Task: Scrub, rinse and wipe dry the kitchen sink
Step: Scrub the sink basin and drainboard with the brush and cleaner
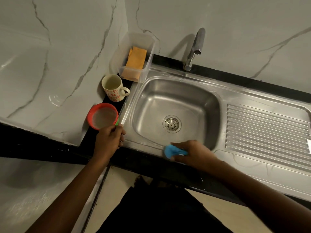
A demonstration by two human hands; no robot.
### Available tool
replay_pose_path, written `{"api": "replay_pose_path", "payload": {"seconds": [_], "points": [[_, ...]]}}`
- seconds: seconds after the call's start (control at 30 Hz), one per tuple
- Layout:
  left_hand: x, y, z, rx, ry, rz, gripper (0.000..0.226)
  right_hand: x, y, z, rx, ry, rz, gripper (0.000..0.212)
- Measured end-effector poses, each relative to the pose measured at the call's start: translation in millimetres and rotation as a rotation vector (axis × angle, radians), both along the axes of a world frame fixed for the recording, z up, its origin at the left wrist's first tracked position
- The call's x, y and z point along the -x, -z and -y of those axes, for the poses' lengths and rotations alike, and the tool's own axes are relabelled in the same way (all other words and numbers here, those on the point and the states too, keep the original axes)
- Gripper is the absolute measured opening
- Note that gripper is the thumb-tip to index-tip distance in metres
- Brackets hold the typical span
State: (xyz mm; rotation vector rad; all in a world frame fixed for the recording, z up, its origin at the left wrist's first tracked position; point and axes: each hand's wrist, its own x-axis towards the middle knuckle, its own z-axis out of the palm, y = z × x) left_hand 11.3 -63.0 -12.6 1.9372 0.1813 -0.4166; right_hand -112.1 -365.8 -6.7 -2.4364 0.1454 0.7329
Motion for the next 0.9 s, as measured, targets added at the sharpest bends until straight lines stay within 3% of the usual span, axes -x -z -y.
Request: {"api": "replay_pose_path", "payload": {"seconds": [0.17,0.47,0.67,0.73,0.87,0.9], "points": [[8.1,4.5,7.9,0.011,0.021,-0.015,0.030,20.4,-1.1,45.6,0.003,0.138,-0.061,0.048],[13.0,-4.2,35.9,0.027,0.076,0.013,0.032,-51.0,26.3,-54.3,-0.170,0.180,0.023,0.052],[9.5,1.9,43.5,0.031,0.081,0.018,0.034,17.0,22.4,51.4,-0.081,0.203,-0.011,0.049],[10.8,3.6,47.7,0.028,0.084,0.021,0.034,38.2,14.7,79.7,-0.058,0.221,-0.030,0.057],[15.5,4.4,61.1,0.030,0.093,0.001,0.033,24.3,15.7,71.9,-0.051,0.225,-0.064,0.047],[16.4,4.6,65.1,0.032,0.103,-0.002,0.033,12.8,18.3,58.3,-0.076,0.217,-0.056,0.054]]}}
